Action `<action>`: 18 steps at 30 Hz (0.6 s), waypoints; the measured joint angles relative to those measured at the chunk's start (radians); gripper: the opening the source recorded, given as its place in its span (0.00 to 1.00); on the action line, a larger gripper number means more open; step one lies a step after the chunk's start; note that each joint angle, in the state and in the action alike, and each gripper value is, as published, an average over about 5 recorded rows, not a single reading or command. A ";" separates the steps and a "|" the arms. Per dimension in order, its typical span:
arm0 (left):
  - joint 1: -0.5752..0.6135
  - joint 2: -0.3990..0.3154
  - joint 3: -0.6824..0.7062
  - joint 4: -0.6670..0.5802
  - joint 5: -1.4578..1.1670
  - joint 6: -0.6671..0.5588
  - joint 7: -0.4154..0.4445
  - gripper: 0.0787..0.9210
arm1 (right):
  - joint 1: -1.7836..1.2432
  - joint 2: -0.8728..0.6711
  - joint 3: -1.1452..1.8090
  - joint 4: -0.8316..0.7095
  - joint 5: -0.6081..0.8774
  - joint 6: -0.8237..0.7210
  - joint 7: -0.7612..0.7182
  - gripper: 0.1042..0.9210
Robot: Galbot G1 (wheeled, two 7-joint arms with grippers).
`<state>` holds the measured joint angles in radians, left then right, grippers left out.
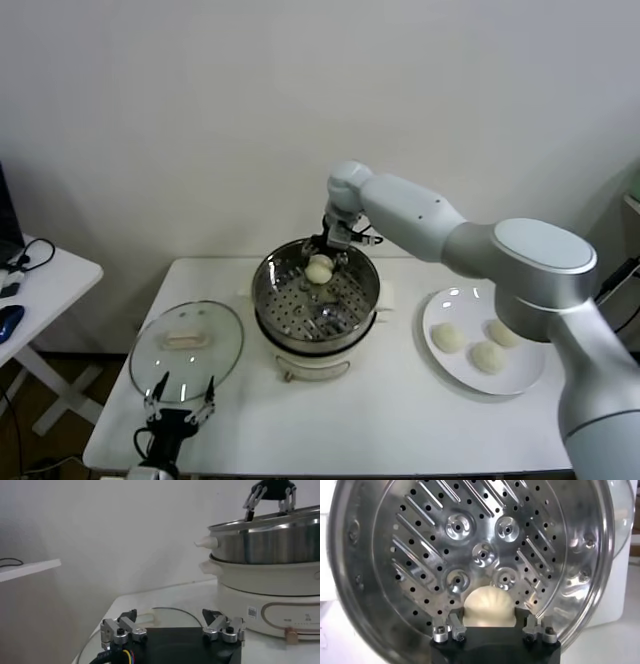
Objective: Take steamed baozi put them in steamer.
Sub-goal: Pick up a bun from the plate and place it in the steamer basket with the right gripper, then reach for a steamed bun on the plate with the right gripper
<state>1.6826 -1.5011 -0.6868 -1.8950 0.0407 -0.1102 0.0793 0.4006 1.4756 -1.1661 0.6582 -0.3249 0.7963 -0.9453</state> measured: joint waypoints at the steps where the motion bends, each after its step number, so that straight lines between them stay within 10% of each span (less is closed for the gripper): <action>1: 0.000 0.000 0.000 0.000 0.000 0.000 0.000 0.88 | 0.000 -0.001 -0.001 0.000 0.002 0.001 -0.001 0.86; 18: 0.005 0.003 0.000 0.001 0.003 -0.001 0.001 0.88 | 0.308 -0.153 -0.291 0.144 0.536 -0.202 -0.139 0.88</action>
<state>1.6878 -1.4979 -0.6870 -1.8936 0.0437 -0.1114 0.0802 0.7089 1.3223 -1.4566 0.8018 0.2106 0.5948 -1.0842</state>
